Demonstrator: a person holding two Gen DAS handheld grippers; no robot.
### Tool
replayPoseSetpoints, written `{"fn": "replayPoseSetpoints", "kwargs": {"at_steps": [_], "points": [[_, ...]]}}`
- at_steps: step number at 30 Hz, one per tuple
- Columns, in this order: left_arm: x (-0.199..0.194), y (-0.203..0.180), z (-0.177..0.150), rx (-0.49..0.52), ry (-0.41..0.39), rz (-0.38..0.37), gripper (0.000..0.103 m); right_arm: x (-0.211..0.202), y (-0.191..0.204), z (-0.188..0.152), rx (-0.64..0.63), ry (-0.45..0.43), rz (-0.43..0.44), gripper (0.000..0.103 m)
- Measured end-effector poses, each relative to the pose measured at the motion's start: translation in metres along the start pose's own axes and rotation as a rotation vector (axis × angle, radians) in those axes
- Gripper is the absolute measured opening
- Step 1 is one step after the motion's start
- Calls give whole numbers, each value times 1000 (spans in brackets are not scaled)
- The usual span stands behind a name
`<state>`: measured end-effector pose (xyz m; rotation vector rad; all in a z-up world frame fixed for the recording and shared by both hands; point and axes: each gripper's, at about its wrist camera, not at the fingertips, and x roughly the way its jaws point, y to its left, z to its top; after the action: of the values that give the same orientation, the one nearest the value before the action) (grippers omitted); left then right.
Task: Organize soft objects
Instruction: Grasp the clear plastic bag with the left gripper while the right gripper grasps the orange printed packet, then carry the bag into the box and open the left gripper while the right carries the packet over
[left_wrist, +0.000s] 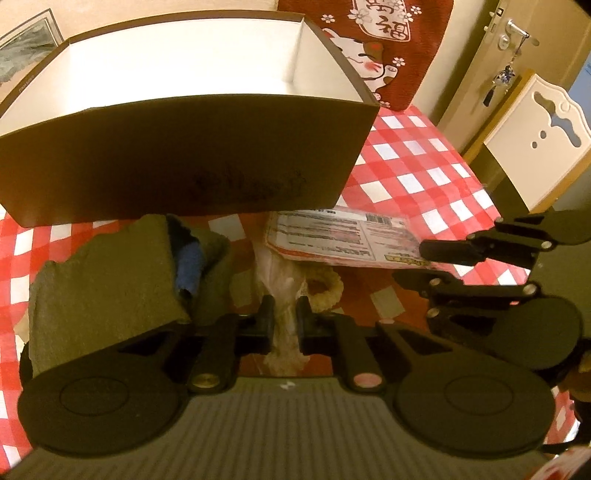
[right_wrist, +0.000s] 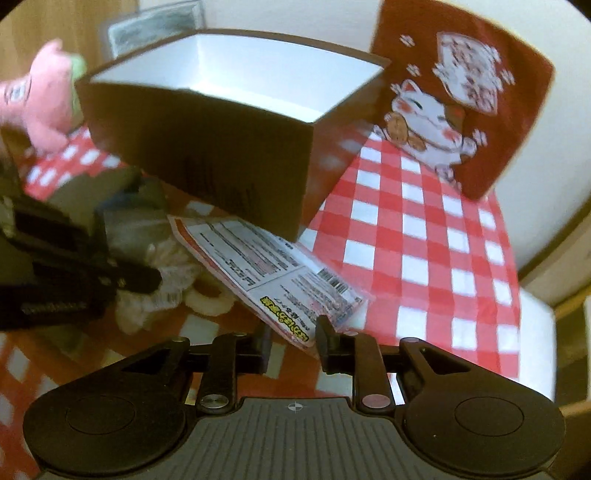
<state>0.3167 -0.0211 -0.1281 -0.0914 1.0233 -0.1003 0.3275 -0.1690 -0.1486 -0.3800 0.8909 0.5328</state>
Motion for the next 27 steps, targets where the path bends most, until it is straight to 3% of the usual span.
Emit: {"fn": "replayPoseSetpoints", "kwargs": {"at_steps": [4,9,20,27], "points": [[0,0,-1,-15,-4,12,9,9,15,-3,-151,-37,-73,27],[-2,1,-1,-15,-13,22,7,14,24,-4,-246,-73,-95,26],[-18,0,3,-13,-46,16,6,-20,13,0,-187,-103,-7,7],[-41,1,4,-9,-91,15,6,-50,4,-1,-81,-124,55,2]]}}
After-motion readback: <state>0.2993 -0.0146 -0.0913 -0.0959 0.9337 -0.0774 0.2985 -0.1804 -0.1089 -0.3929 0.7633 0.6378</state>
